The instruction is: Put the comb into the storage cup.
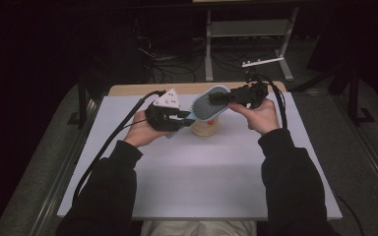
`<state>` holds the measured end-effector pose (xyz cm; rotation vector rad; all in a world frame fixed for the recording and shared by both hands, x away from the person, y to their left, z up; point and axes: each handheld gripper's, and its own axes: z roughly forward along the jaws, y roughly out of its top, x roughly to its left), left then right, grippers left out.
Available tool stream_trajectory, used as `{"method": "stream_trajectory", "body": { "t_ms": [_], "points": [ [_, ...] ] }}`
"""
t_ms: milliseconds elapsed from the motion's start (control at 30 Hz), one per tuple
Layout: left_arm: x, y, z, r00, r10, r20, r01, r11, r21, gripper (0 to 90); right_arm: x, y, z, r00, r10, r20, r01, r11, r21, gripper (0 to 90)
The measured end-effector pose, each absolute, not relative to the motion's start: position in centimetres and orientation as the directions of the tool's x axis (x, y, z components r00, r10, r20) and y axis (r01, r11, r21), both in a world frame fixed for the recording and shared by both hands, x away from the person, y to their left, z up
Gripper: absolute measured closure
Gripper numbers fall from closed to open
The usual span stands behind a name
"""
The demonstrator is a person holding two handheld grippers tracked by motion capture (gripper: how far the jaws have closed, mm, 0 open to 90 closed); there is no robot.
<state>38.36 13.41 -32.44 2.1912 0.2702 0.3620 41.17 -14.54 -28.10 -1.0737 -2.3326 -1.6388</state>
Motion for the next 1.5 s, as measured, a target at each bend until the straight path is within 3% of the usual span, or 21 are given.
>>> {"method": "stream_trajectory", "body": {
  "t_ms": [100, 267, 467, 833, 1233, 1500],
  "points": [
    [38.5, 13.5, -32.5, 0.936, 0.322, 0.140, 0.079, -0.581, 0.810, 69.9, 40.9, -14.1, -27.4, -0.747, 0.499, 0.439, 0.586, 0.183, 0.789, 54.3],
    [38.5, 14.1, -32.4, 0.944, 0.319, 0.082, 0.108, -0.535, 0.838, 66.8, 40.0, -13.0, -26.0, -0.799, 0.503, 0.328, 0.502, 0.259, 0.825, 55.1],
    [38.6, 14.8, -32.3, 0.949, 0.315, 0.032, 0.140, -0.506, 0.851, 56.9, 39.6, -12.4, -25.1, -0.814, 0.507, 0.283, 0.473, 0.296, 0.829, 55.2],
    [39.0, 16.8, -32.7, 0.943, 0.330, -0.050, 0.197, -0.428, 0.882, 47.4, 39.6, -11.8, -23.3, -0.826, 0.525, 0.204, 0.429, 0.353, 0.832, 55.1],
    [39.1, 18.8, -33.1, 0.931, 0.359, -0.063, 0.218, -0.410, 0.886, 36.5, 40.0, -11.7, -21.3, -0.820, 0.554, 0.144, 0.402, 0.378, 0.834, 55.1],
    [39.5, 20.6, -34.1, 0.916, 0.388, -0.104, 0.262, -0.380, 0.887, 23.6, 40.7, -11.1, -20.4, -0.811, 0.575, 0.110, 0.399, 0.406, 0.822, 54.9]
  ]
}}
